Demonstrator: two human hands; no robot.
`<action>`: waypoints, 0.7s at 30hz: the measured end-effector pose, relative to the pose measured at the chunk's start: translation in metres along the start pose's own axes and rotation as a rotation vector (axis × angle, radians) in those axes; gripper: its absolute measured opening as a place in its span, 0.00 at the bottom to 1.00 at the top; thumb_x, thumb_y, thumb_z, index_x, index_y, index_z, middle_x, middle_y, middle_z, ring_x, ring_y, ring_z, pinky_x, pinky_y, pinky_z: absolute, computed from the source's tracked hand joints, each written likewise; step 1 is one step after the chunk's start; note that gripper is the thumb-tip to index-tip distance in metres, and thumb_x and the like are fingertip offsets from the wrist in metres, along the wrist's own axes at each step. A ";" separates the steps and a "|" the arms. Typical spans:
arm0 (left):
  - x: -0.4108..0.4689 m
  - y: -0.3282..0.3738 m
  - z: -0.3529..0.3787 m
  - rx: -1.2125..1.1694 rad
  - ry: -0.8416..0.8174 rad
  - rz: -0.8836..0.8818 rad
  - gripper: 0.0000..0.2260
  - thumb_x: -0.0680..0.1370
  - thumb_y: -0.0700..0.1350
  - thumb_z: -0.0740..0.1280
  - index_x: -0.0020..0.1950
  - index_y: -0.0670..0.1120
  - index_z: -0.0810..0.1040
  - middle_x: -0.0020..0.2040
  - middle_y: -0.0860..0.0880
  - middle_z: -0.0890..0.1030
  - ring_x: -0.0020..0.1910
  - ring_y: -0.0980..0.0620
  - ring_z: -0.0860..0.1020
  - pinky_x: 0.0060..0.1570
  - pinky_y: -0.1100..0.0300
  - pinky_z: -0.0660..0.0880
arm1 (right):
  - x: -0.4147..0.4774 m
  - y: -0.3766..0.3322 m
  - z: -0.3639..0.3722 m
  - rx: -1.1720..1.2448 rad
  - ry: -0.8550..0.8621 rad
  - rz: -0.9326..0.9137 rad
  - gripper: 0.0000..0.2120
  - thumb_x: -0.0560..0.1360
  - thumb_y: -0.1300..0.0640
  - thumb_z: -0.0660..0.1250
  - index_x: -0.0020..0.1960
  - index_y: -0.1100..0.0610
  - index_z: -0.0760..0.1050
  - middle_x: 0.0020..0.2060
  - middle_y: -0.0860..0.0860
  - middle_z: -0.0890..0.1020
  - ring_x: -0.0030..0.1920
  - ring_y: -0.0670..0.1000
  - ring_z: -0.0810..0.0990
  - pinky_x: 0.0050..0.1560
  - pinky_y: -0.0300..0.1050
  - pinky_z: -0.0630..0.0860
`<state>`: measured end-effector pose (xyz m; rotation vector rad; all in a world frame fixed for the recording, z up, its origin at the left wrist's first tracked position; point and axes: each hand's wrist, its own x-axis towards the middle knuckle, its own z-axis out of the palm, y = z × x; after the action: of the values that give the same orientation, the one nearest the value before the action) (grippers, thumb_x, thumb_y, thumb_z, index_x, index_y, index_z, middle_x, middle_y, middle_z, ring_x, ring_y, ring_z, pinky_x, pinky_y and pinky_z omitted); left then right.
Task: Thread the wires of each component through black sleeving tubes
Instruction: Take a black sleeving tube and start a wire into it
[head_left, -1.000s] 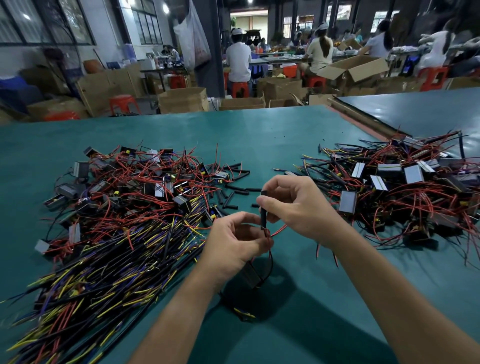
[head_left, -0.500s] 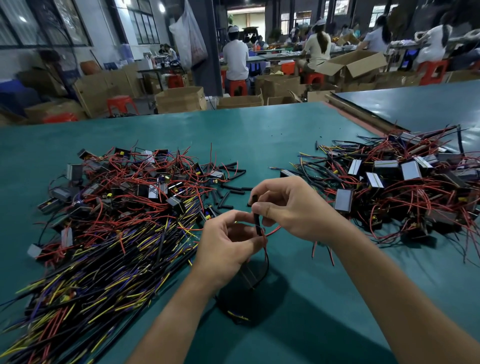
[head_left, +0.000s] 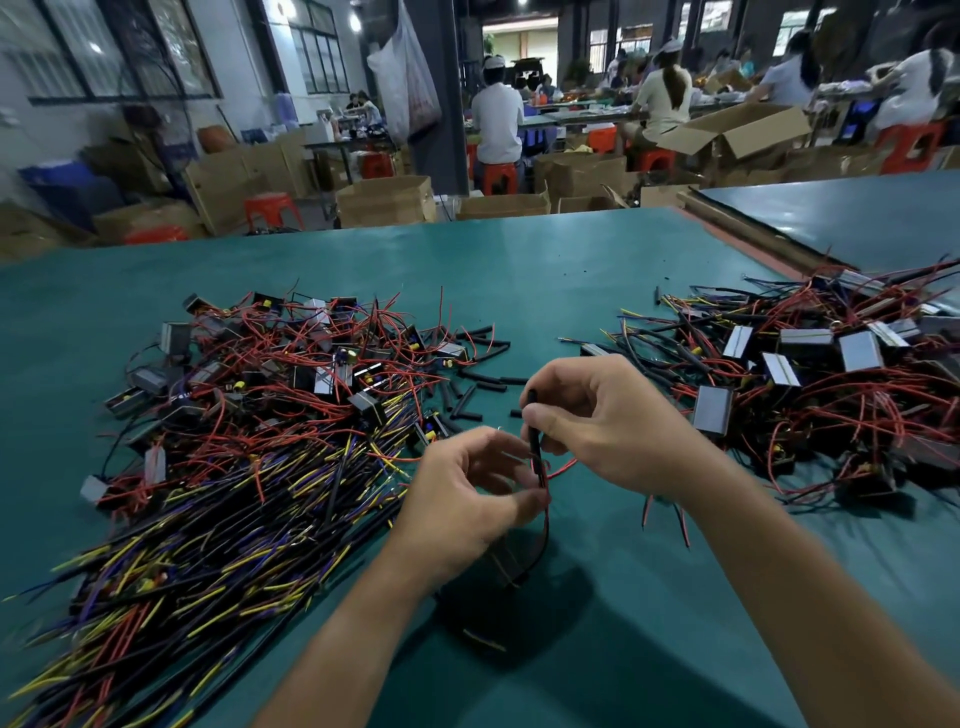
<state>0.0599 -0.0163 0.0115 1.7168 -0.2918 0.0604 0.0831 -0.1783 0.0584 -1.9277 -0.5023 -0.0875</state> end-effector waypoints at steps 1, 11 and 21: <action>0.000 0.000 0.000 0.052 -0.015 0.016 0.14 0.61 0.38 0.77 0.45 0.45 0.81 0.37 0.48 0.84 0.36 0.54 0.80 0.39 0.58 0.77 | 0.000 0.000 0.000 0.003 0.000 0.004 0.04 0.76 0.65 0.68 0.42 0.59 0.78 0.34 0.56 0.85 0.33 0.52 0.80 0.43 0.60 0.79; -0.002 -0.002 0.003 0.045 0.018 -0.012 0.20 0.68 0.32 0.76 0.52 0.50 0.75 0.33 0.51 0.82 0.30 0.57 0.74 0.33 0.65 0.72 | -0.001 0.006 -0.003 -0.035 -0.104 0.041 0.05 0.77 0.63 0.68 0.43 0.57 0.79 0.36 0.55 0.85 0.39 0.58 0.84 0.46 0.62 0.80; 0.000 -0.008 0.004 0.120 -0.037 -0.022 0.17 0.69 0.29 0.72 0.53 0.45 0.76 0.36 0.50 0.79 0.37 0.54 0.77 0.41 0.60 0.75 | 0.000 0.008 -0.005 -0.163 -0.104 -0.022 0.04 0.74 0.60 0.71 0.41 0.54 0.82 0.34 0.52 0.84 0.39 0.56 0.83 0.46 0.58 0.80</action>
<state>0.0612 -0.0188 0.0035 1.8416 -0.3020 0.0311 0.0873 -0.1856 0.0534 -2.0946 -0.6013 -0.0432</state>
